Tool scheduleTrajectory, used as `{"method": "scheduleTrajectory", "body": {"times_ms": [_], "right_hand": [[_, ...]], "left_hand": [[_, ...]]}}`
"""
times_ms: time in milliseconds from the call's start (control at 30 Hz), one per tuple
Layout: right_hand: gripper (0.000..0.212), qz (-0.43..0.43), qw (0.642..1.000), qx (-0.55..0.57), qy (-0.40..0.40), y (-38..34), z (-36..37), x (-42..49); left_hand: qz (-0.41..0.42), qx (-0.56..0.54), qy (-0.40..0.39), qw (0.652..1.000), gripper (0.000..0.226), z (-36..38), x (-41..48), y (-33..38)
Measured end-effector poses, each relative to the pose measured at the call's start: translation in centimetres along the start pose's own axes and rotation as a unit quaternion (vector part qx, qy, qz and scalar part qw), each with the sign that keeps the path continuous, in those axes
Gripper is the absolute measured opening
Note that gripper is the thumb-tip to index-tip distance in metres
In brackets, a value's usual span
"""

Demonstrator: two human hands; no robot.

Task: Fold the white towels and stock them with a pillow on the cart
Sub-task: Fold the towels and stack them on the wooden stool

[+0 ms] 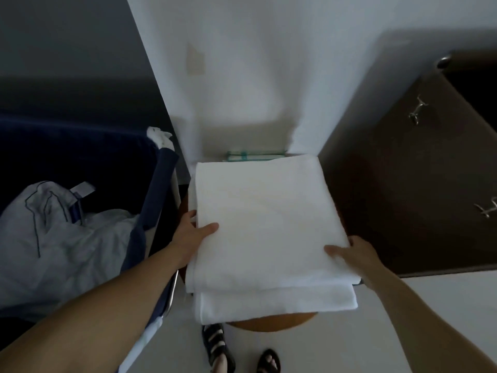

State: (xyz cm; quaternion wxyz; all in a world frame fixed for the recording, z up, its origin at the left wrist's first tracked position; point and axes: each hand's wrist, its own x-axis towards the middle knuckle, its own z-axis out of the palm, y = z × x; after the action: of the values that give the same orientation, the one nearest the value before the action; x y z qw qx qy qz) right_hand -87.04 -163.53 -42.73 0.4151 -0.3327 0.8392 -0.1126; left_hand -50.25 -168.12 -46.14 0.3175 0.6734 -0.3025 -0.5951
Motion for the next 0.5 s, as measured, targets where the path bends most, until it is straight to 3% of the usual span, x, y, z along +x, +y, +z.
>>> {"method": "scheduleTrajectory", "body": {"times_ms": [133,233,400,500], "right_hand": [[0.039,0.001,0.997,0.073,-0.037,1.6,-1.1,-1.1],[0.038,-0.028,0.996,0.054,-0.072,2.2,-1.9,-2.0],[0.026,-0.077,0.988,0.109,-0.082,2.5,-2.9,-3.1],[0.022,-0.109,0.981,0.146,-0.06,2.7,-3.2,-3.6]], "left_hand": [[-0.018,-0.024,0.013,0.999,0.075,0.5,-1.9,-1.6],[-0.033,-0.014,0.008,0.999,0.077,0.2,-4.3,-2.9],[-0.026,0.015,0.031,0.999,0.069,-0.7,-8.7,-4.8],[0.011,0.012,0.084,0.996,0.063,-1.0,-10.1,-5.1]]}}
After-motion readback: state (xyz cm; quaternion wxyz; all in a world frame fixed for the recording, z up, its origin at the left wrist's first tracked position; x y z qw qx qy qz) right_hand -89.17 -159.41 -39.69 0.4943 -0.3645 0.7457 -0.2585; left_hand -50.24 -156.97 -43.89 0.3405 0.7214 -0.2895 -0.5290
